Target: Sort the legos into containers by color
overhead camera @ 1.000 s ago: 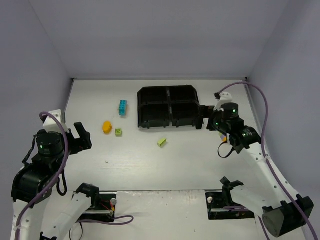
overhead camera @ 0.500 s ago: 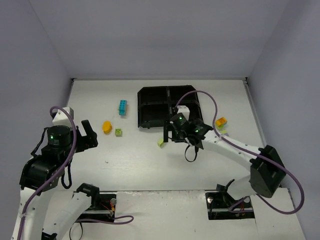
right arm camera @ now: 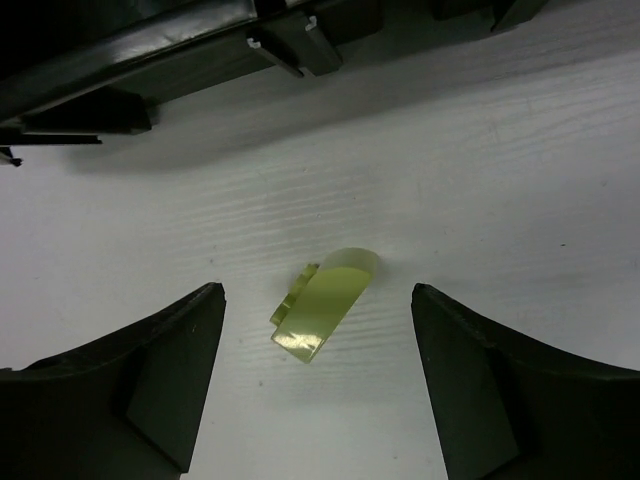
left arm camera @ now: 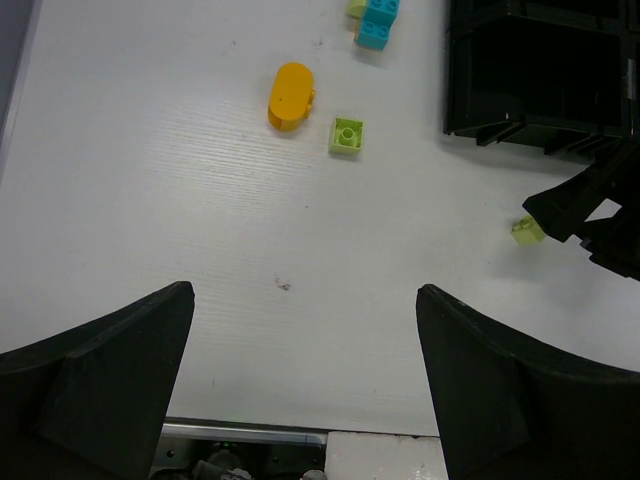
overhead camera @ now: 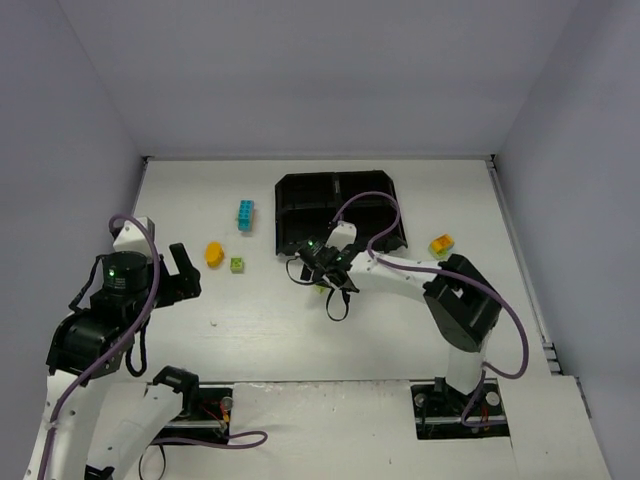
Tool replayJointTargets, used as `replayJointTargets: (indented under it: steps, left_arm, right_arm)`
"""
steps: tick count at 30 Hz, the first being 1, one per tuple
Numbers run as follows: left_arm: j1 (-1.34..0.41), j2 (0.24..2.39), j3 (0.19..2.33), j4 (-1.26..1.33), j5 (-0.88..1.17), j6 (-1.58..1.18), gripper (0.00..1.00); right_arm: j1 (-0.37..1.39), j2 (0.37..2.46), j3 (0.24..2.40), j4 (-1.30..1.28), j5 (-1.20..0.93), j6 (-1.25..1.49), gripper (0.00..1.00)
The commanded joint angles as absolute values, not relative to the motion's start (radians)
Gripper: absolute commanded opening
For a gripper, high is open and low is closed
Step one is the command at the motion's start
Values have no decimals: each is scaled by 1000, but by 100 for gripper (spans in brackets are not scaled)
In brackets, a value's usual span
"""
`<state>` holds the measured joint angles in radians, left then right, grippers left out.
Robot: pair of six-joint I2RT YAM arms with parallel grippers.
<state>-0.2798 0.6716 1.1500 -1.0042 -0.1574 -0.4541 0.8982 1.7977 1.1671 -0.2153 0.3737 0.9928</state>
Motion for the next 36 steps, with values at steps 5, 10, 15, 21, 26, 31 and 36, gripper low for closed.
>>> replayJointTargets:
  steps: [5, 10, 15, 21, 26, 31, 36]
  left_arm:
    - [-284, 667, 1151, -956, -149, -460, 86]
    - [-284, 672, 1144, -945, -141, -459, 86]
    - [-284, 686, 1135, -922, -126, -460, 86]
    - [-284, 706, 1126, -894, -117, -463, 86]
    - [-284, 732, 1111, -870, -94, -476, 86]
    - [-282, 756, 1100, -839, -83, -483, 86]
    - [-284, 794, 1100, -828, -75, -488, 86]
  right_arm:
    - [905, 1877, 1238, -245, 459, 1101, 65]
    - [905, 1876, 1226, -244, 477, 1078, 30]
    - [905, 1787, 1218, -245, 494, 996, 0]
    - [845, 1600, 1272, -221, 554, 680, 0]
    - [628, 1548, 1298, -85, 344, 404, 2]
    - [494, 1641, 1358, -46, 223, 307, 3]
    - [416, 1748, 1394, -9, 112, 262, 10]
